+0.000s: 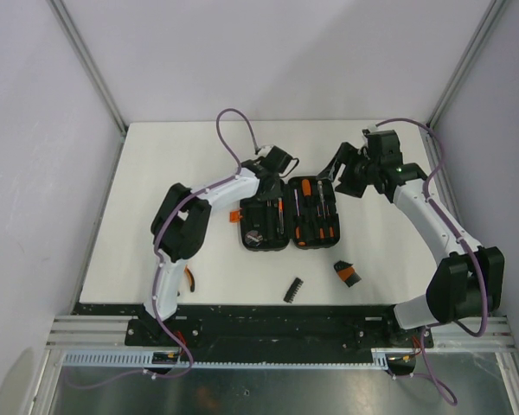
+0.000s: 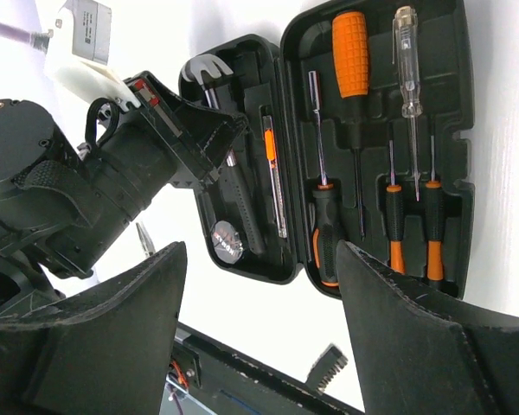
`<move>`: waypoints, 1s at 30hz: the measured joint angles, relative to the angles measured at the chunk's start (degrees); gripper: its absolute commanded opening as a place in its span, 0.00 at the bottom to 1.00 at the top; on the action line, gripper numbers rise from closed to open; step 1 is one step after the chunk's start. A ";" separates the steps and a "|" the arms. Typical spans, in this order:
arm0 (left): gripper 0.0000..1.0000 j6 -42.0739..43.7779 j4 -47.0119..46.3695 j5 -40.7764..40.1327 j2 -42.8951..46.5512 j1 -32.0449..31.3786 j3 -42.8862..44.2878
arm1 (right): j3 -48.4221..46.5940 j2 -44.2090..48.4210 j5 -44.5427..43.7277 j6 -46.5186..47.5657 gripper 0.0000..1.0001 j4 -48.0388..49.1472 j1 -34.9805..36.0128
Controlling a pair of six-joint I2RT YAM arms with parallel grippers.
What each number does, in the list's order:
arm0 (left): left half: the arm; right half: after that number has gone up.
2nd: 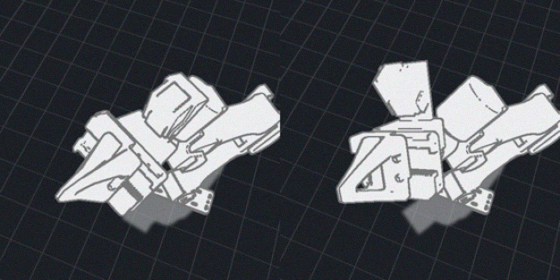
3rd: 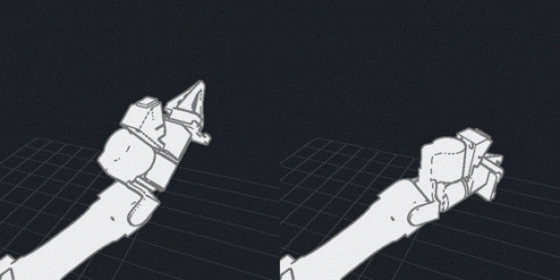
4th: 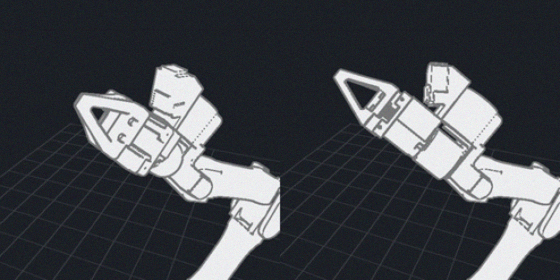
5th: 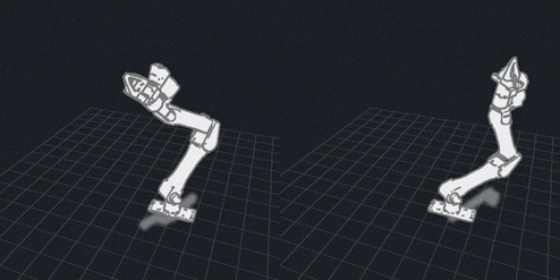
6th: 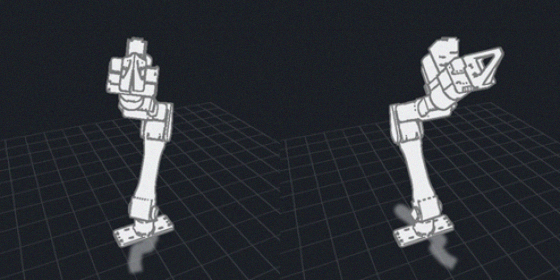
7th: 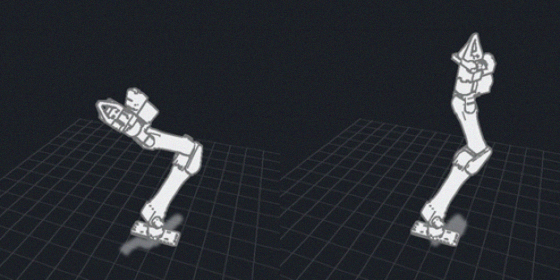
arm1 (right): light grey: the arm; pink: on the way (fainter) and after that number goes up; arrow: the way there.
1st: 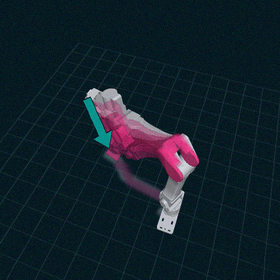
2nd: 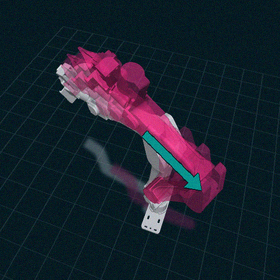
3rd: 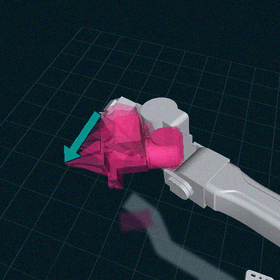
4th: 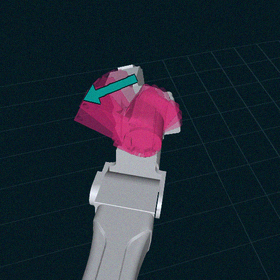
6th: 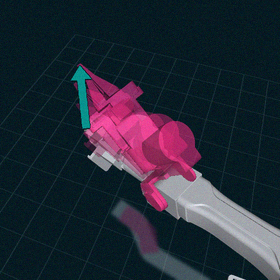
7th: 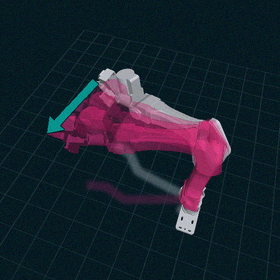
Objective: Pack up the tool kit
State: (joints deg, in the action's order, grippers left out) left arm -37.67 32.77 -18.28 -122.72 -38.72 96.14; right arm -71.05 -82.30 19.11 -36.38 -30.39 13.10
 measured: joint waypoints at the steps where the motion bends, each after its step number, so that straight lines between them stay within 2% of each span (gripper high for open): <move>1: 0.02 -0.11 -0.02 0.00 -0.17 0.00 0.00 | 0.00 -0.09 0.15 0.00 0.74 0.02 0.00; 6: 0.04 -0.96 0.02 0.02 -1.20 0.11 1.42 | 0.00 -0.52 0.87 -0.02 0.73 0.04 0.00; 9: 0.14 -1.40 -0.04 0.24 -2.32 0.13 2.80 | 0.00 -0.66 0.94 -0.02 0.73 0.04 0.00; 13: 0.17 -1.42 0.22 0.26 -2.78 0.24 3.43 | 0.00 -0.66 1.11 -0.02 0.73 0.04 0.00; 19: 0.34 -1.95 -0.04 -0.33 -2.80 0.42 3.45 | 0.00 -0.70 1.31 -0.02 0.73 0.04 0.00; 30: 0.35 -2.40 -0.76 -1.18 -2.71 0.48 2.95 | 0.00 -1.62 1.68 -0.02 0.73 0.28 0.33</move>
State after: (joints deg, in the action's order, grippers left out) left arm -40.07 32.01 -19.46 -125.43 -38.24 99.09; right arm -71.05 -83.92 20.80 -36.40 -30.11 13.43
